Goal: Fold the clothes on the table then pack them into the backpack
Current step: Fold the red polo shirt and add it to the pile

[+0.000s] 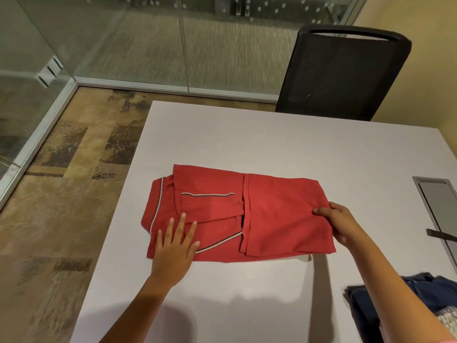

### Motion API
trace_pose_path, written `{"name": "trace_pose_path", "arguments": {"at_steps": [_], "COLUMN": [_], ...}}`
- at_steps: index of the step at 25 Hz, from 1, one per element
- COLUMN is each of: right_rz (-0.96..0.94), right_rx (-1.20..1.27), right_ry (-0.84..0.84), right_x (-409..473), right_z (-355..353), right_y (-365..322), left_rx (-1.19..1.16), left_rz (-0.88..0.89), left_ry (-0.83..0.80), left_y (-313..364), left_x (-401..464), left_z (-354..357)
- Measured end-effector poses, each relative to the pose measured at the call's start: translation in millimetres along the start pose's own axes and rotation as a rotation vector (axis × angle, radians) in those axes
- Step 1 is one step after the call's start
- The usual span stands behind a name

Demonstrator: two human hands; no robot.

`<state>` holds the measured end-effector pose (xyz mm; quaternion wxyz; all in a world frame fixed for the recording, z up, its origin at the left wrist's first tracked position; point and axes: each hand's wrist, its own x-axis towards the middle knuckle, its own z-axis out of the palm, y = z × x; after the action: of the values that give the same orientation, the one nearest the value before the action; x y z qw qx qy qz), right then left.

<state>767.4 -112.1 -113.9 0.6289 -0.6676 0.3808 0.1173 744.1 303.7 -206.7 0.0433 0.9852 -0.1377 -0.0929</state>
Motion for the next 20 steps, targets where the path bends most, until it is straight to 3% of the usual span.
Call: {"name": "trace_pose_path", "arguments": {"at_steps": [4, 7, 9, 12, 14, 16, 18, 20], "right_rz": [-0.048, -0.141, -0.198, -0.328, -0.382, -0.36, -0.298, -0.298], "right_rx": [0.064, -0.029, -0.11, -0.303, -0.397, -0.42, -0.393, -0.419], "right_ry": [-0.205, -0.255, -0.24, -0.226, -0.265, -0.412, -0.584, -0.551], "right_x": [-39, -71, -85, -93, -97, -99, -98, -89], "right_z": [26, 87, 141, 226, 274, 307, 322, 320], "right_y": [-37, -64, -72, -68, -57, -45, -32, -19], "left_rx": [-0.072, -0.229, -0.54, -1.241, -1.435, -1.595, -1.748, -1.723], "left_rz": [0.03, 0.042, -0.06, -0.424, -0.549, -0.625, -0.641, -0.586], "left_ry": [-0.073, -0.171, -0.072, -0.168, -0.166, -0.162, -0.178, -0.217], "left_y": [-7, -15, -23, -29, -35, -46, -58, -65], "left_x": [-9, -2, 5, 17, 25, 34, 42, 48], "left_z": [1, -7, -8, -45, -65, -68, -69, -68]}}
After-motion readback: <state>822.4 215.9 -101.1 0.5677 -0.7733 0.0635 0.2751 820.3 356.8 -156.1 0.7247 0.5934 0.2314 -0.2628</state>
